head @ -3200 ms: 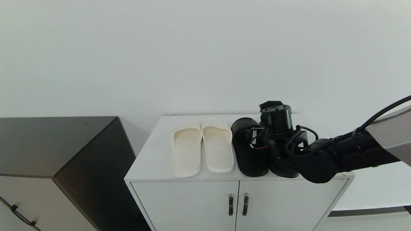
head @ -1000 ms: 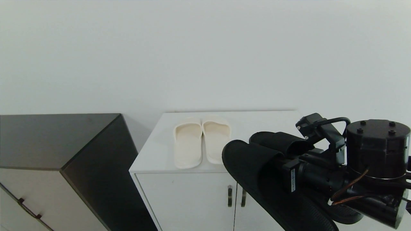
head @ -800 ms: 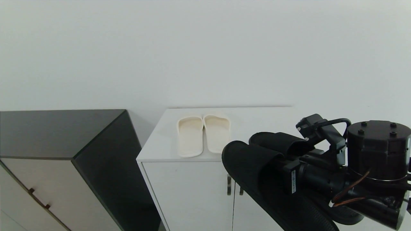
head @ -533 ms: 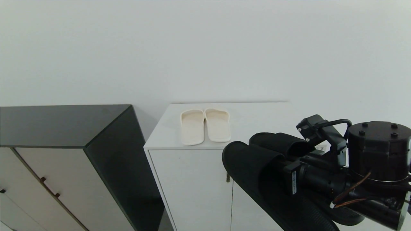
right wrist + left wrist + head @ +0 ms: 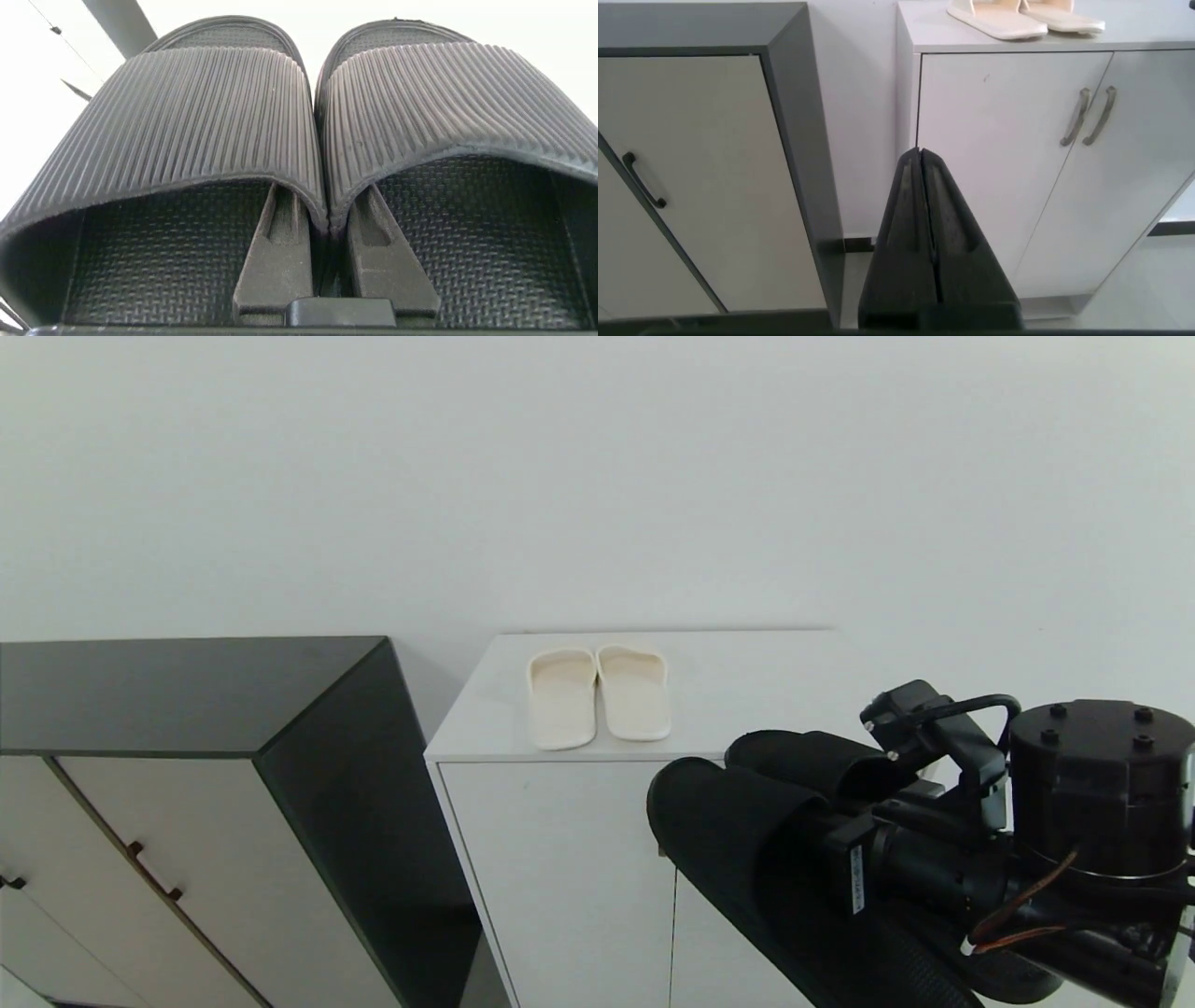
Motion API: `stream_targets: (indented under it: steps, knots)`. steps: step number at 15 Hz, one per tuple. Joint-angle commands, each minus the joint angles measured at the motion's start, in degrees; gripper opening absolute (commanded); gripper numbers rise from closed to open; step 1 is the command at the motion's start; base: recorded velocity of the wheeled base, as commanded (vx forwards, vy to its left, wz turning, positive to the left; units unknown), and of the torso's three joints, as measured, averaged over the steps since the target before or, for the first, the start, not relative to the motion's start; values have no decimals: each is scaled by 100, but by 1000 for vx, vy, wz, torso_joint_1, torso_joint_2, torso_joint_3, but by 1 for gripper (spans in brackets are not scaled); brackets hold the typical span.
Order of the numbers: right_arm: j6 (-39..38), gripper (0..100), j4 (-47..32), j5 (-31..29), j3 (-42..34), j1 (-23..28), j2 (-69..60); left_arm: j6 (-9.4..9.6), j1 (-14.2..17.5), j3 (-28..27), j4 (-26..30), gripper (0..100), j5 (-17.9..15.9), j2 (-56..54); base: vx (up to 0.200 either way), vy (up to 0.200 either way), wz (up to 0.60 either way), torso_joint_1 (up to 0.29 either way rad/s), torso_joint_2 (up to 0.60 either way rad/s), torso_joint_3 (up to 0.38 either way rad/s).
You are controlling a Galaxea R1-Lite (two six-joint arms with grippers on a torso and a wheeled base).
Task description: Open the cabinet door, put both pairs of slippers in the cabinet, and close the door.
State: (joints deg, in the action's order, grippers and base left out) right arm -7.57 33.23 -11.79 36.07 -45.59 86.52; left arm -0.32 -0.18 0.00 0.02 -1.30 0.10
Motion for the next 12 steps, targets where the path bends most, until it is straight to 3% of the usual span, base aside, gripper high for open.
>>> stream_targets:
  steps: [1,9,12]
  knots:
    - [1,0,8,-8,-30,-2,6,-3,1,0,-2,0,-1,-1,0,0,0,0,0,0]
    - [45,0,8,-8,-92,7,14,-3,1,0,-2,0,-1,-1,0,0,0,0,0,0]
    - [45,0,8,-8,-109,7,14,-3,1,0,-2,0,-1,-1,0,0,0,-128,302,177]
